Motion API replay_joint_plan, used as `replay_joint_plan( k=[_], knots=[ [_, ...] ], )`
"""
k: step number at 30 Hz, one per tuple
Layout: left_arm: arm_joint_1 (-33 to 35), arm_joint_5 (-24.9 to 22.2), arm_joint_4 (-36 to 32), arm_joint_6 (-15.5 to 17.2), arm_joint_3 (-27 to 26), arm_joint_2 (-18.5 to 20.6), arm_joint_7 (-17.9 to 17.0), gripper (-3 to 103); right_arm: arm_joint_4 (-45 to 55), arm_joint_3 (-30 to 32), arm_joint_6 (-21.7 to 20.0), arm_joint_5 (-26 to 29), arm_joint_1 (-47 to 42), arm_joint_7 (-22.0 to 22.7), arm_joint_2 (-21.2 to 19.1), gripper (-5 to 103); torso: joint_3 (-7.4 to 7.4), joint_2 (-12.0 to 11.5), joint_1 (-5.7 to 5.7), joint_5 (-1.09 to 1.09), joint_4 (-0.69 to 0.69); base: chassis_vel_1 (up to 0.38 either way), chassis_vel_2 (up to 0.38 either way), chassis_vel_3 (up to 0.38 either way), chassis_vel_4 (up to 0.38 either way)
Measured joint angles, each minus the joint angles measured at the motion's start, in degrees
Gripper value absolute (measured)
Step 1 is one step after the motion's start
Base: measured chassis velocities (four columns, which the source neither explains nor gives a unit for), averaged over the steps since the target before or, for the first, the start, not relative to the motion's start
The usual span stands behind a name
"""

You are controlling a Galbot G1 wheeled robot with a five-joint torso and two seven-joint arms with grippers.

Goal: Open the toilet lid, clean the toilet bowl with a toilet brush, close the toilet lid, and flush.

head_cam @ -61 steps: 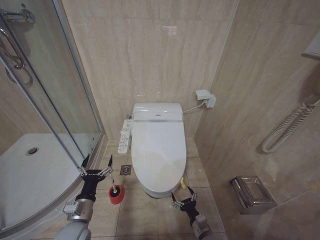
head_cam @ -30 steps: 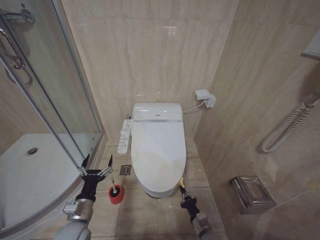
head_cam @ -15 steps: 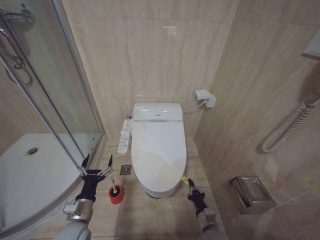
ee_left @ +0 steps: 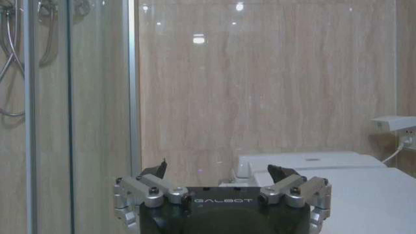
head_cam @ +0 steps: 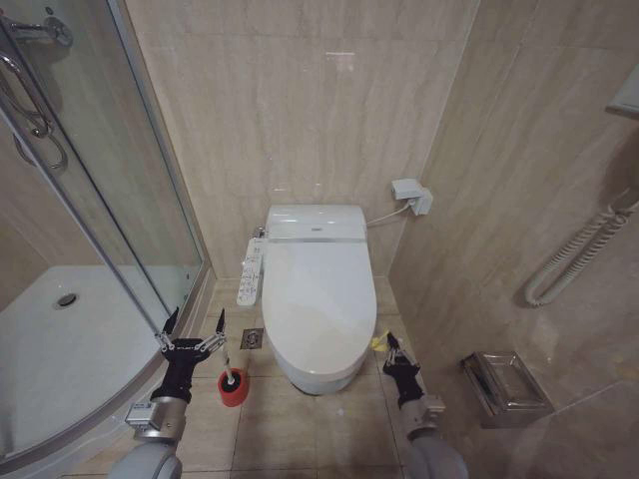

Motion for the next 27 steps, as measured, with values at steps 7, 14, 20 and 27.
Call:
replay_joint_plan(
  k=[7,14,20,27],
  knots=[
    [0.0,0.0,0.0,0.0,0.0,0.0,0.0,100,7.9,1.3,-2.2,4.0,1.4,0.3,-0.2,0,-0.01,0.0,0.00,-0.03,0.00,0.000,0.000,0.000,0.000],
    [0.0,0.0,0.0,0.0,0.0,0.0,0.0,100,10.5,2.3,-5.3,6.3,6.5,0.5,-0.8,0,-0.01,0.0,0.00,-0.01,0.00,0.000,0.000,0.000,0.000],
    [0.0,0.0,0.0,0.0,0.0,0.0,0.0,100,6.4,2.5,-7.5,7.8,15.4,0.8,-3.0,0,-0.01,0.0,-0.01,-0.03,0.02,0.000,0.000,0.000,0.000],
    [0.0,0.0,0.0,0.0,0.0,0.0,0.0,100,1.1,1.2,-8.6,8.6,22.6,0.8,-4.7,0,-0.01,0.0,-0.01,-0.02,-0.01,0.000,0.000,0.000,0.000]
  ],
)
